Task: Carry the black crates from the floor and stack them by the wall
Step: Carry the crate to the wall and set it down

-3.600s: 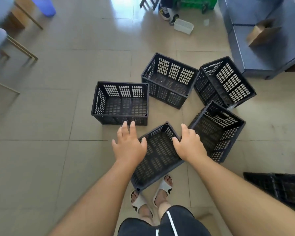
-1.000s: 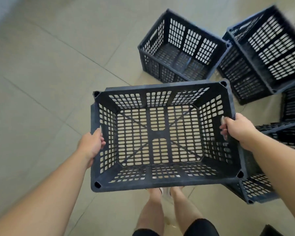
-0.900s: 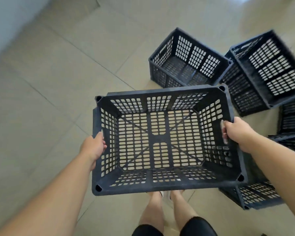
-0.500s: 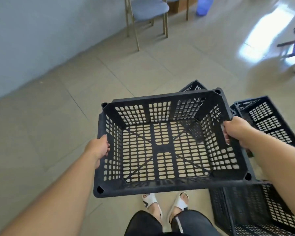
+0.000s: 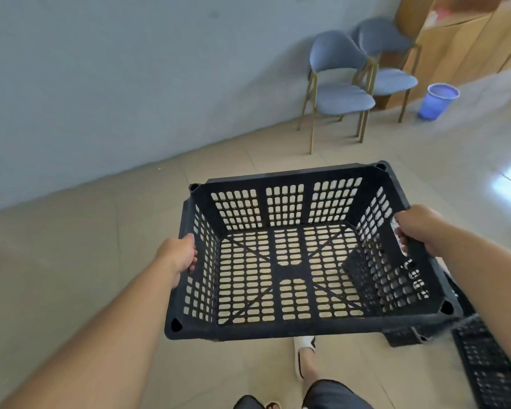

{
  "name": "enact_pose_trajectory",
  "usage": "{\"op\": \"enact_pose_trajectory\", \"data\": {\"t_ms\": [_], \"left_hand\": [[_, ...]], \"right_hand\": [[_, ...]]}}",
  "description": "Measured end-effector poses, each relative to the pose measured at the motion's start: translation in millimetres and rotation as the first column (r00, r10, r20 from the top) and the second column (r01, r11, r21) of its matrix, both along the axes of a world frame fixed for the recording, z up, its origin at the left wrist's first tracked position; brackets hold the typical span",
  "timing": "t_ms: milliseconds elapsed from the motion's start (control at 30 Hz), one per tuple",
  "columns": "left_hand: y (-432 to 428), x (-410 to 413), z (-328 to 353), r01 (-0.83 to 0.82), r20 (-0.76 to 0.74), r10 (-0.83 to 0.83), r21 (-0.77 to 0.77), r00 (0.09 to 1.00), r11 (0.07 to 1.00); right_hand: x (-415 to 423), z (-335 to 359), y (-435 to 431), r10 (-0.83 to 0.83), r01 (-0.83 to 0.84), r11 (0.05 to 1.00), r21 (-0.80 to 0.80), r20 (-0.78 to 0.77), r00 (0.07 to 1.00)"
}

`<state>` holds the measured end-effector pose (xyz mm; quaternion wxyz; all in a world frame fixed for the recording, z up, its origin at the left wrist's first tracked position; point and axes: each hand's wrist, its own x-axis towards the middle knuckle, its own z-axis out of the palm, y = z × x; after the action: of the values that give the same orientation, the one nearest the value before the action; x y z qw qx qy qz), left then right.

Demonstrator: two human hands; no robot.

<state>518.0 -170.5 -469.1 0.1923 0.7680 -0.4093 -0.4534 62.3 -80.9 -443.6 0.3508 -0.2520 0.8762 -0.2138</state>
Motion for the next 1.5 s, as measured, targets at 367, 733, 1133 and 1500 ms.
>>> {"op": "enact_pose_trajectory", "data": {"t_ms": [367, 733, 1133, 1500], "left_hand": [[-110.0, 12.3, 15.9, -0.22, 0.091, 0.221, -0.023, 0.971, 0.975], [-254.9, 65.7, -4.2, -0.346, 0.055, 0.345, 0.021, 0.937, 0.938], [-491.9, 123.2, -9.3, -0.323, 0.004, 0.323, 0.051, 0.946, 0.945], [-693.7, 88.6, -21.1, -0.317, 0.089, 0.312, 0.051, 0.946, 0.947]], "right_hand": [[3.2, -10.0, -221.6, 0.229, -0.226, 0.973, -0.037, 0.111, 0.967], [62.4, -29.3, -433.7, 0.331, -0.335, 0.942, 0.002, 0.139, 0.933], [115.1, -40.8, -630.2, 0.24, -0.25, 0.967, 0.049, 0.154, 0.958], [100.9, -44.4, -842.8, 0.214, -0.231, 0.968, 0.094, 0.165, 0.963]]}}
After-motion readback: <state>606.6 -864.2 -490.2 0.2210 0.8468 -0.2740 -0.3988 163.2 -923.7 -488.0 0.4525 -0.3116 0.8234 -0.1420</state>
